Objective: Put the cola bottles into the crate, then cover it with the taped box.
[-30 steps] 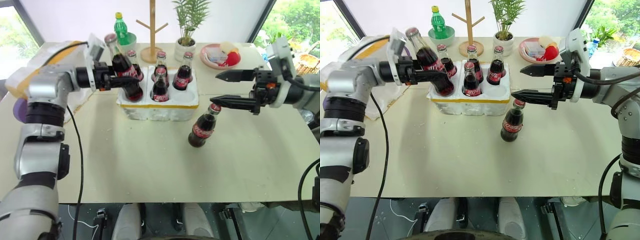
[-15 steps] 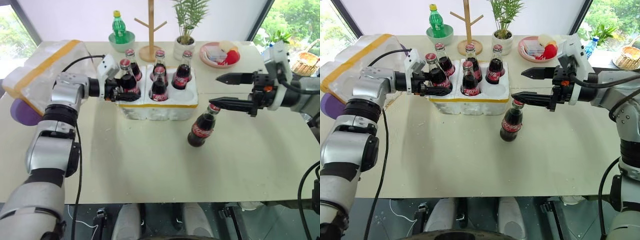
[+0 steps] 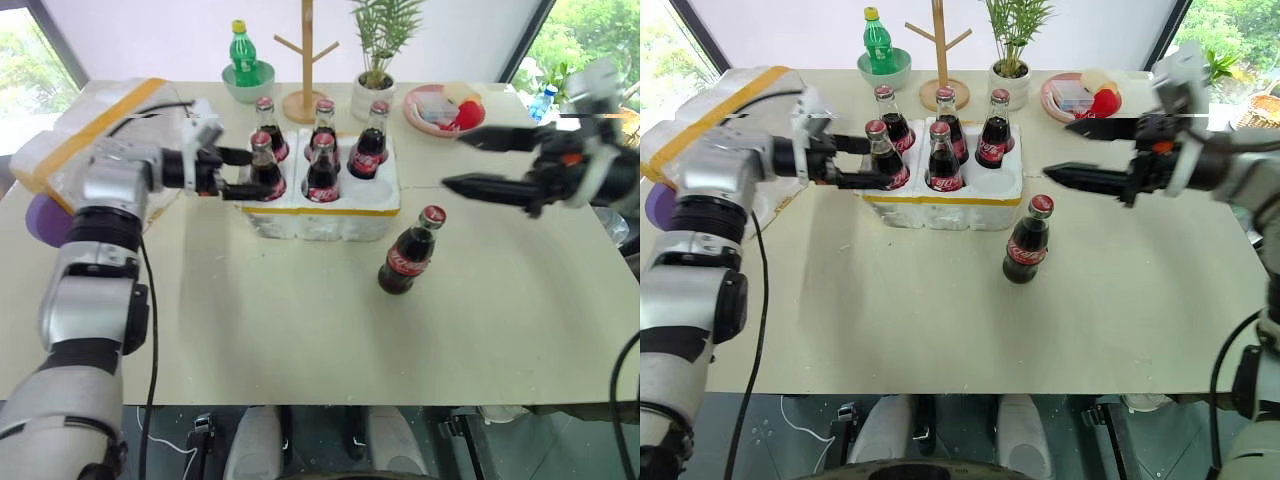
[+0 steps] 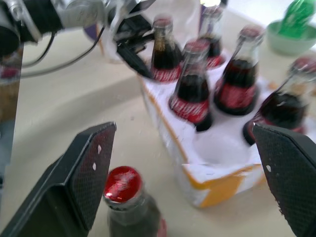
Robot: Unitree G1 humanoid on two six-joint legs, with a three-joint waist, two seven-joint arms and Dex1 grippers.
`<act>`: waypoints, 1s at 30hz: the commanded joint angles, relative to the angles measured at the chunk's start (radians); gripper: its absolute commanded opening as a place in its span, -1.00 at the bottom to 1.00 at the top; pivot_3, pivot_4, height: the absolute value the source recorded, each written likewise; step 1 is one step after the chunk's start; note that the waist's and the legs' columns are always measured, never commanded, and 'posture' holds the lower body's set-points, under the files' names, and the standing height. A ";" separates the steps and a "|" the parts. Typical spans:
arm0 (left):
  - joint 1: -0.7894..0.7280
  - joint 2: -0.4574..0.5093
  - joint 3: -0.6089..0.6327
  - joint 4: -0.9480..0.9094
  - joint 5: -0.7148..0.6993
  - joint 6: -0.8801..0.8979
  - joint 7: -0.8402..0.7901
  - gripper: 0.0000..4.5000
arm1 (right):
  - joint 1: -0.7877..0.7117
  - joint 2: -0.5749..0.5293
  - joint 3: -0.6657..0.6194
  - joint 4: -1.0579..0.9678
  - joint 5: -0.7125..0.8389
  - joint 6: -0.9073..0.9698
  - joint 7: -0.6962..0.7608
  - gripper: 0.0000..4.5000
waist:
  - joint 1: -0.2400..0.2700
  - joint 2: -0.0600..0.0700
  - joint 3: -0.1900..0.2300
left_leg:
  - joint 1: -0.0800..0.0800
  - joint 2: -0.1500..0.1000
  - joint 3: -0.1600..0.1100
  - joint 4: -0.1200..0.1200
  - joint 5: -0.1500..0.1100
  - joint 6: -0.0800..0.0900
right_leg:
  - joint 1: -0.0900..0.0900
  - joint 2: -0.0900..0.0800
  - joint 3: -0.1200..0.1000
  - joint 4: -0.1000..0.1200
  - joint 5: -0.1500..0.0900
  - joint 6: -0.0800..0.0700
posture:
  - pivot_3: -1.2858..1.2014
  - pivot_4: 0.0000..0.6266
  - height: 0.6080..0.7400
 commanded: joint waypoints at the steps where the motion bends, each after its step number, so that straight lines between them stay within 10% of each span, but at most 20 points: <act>1: -0.047 0.095 0.081 -0.169 -0.115 0.186 -0.083 0.98 | 0.099 -0.063 -0.140 -0.031 0.020 0.030 0.008 1.00 | 0.000 0.000 0.000 | 0.000 0.000 0.000 0.000 0.000 0.000 | 0.000 0.000 0.000 0.000 0.000 0.000 | 0.03 -0.52 1.00; 7: 0.101 0.272 0.081 -0.526 -0.296 0.447 -0.204 0.98 | 0.400 -0.014 -0.325 -0.191 0.064 0.114 -0.060 1.00 | -0.004 0.001 -0.002 | 0.002 0.000 0.000 0.000 0.000 0.000 | 0.001 0.000 0.001 0.001 0.000 0.000 | 0.03 -0.52 1.00; 15: 0.276 0.297 0.053 -0.802 -0.358 0.476 -0.168 0.98 | 0.653 0.269 -0.221 -0.456 0.031 0.008 -0.272 1.00 | -0.001 -0.001 -0.002 | 0.018 0.001 -0.003 -0.001 0.001 -0.001 | 0.017 0.001 0.001 0.001 -0.002 -0.002 | 0.03 -0.52 1.00; 30: 0.260 0.253 0.011 -0.830 -0.359 0.440 -0.126 0.98 | 0.527 0.463 0.083 -0.299 -0.100 -0.105 -0.434 1.00 | -0.004 -0.001 -0.002 | 0.019 0.000 -0.003 -0.002 0.000 -0.001 | 0.017 0.002 0.002 0.001 -0.003 -0.002 | 0.03 -0.52 1.00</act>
